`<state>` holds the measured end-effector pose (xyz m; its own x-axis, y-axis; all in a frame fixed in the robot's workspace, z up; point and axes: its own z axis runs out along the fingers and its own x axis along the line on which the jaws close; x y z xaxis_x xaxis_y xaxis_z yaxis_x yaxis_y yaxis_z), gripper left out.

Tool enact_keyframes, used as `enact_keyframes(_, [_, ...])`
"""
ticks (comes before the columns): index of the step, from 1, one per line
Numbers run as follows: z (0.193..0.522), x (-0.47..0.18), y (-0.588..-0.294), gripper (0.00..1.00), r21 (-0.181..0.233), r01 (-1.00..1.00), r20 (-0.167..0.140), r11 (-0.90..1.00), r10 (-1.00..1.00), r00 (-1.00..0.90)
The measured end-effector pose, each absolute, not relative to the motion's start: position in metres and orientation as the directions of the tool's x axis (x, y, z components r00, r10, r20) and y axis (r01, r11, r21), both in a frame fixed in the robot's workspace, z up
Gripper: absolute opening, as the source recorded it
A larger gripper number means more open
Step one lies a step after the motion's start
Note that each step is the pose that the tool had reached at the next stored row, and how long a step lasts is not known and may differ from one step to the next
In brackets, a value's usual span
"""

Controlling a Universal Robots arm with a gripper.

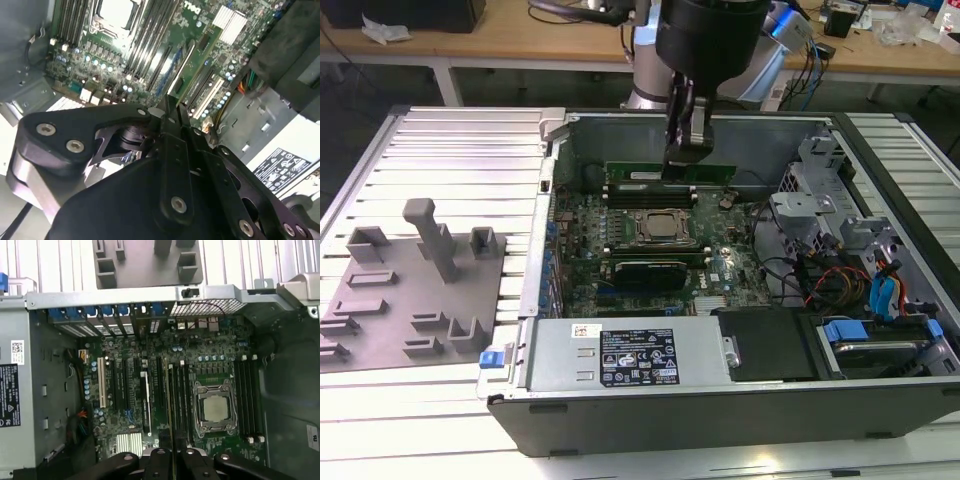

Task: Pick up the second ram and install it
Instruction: 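Pick up the second ram and move it above second insertion slot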

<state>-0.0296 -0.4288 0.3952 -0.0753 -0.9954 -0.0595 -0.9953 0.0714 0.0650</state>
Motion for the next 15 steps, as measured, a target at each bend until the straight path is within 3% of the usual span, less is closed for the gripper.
enact_keyframes(15, [0.382, -0.006, -0.429, 0.14, 0.068, -0.995, -0.059, 0.071, -0.995, -0.076])
